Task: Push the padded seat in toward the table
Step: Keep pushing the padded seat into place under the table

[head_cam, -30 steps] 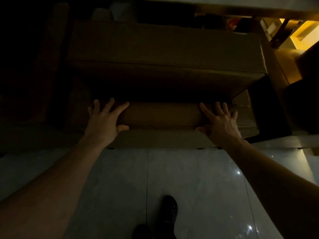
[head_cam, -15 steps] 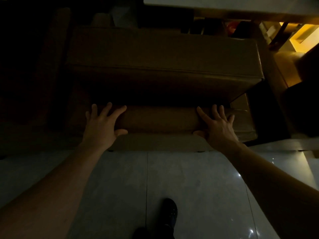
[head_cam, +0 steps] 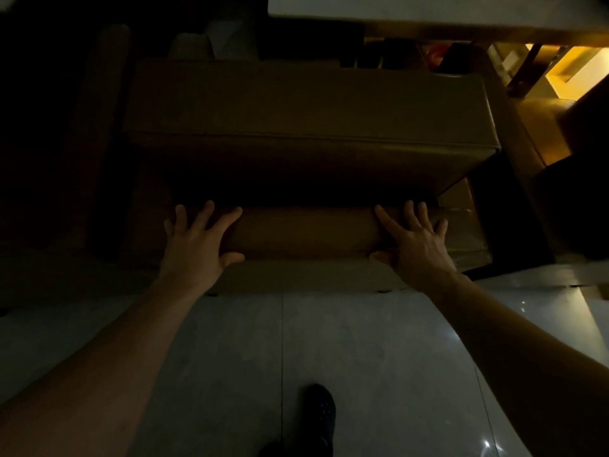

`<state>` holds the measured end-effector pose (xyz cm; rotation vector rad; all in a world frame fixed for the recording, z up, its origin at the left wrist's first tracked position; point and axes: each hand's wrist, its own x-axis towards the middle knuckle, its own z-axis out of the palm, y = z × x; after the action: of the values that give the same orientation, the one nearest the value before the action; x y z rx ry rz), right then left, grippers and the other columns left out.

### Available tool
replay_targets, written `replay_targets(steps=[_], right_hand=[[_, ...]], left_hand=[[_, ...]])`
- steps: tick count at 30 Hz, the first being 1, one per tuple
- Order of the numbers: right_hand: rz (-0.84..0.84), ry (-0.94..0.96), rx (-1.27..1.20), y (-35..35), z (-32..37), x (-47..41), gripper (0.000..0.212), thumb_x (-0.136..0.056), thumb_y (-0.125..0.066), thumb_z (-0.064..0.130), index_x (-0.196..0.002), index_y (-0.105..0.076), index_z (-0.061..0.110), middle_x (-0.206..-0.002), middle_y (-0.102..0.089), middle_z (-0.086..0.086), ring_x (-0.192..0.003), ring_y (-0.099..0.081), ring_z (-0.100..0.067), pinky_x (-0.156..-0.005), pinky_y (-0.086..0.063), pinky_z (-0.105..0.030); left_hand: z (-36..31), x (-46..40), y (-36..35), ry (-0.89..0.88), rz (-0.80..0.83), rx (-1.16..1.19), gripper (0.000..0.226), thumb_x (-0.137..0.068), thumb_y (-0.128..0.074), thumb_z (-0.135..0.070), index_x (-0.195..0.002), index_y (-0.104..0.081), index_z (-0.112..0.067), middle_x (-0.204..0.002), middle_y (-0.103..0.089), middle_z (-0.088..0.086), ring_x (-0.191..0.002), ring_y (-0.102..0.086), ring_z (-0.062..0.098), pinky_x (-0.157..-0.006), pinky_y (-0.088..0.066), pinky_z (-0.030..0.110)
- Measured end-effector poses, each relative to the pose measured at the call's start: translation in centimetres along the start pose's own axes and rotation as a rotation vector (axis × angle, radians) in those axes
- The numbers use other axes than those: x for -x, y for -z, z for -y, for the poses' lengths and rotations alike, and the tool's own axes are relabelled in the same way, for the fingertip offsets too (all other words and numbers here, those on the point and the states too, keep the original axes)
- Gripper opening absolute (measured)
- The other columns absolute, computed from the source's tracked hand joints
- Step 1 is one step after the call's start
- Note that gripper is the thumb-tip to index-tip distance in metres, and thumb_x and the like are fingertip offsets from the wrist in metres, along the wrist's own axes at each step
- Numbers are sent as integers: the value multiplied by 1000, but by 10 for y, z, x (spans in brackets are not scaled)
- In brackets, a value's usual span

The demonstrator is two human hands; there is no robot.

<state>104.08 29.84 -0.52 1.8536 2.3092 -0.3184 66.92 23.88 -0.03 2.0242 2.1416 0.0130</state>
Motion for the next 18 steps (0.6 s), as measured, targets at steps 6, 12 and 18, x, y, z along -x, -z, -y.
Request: replay_targets(steps=[6,12,18], right_hand=[[90,-51,5,16,10,2,98,-87,-56,66,-153,13,44,-165,13,-16,-149,16,-42,-117,-6,-70],[186,-84,-67,40,31,7,102,-86,-55,69,-156,10,34,-165,8,-20,-150,8,-44,-120,-13,-62],[224,10,-142,74,82,9,99,-80,-46,82,-157,-3,36,-166,-1,-14,-153,-1,-36,-122,-13,-57]], left_hand=[[-4,-6,13,55,122,-2,89,-81,-63,-62,-149,-8,-50,-163,-6,5,-144,0,49,-115,-8,66],[-20,-2,30,104,180,13,94,-78,-58,-72,-151,-4,-45,-163,-8,7,-147,-8,37,-118,-16,55],[-6,16,70,90,108,128,91,-77,-51,-79,-152,-14,-41,-161,-20,1,-146,-19,26,-115,-24,48]])
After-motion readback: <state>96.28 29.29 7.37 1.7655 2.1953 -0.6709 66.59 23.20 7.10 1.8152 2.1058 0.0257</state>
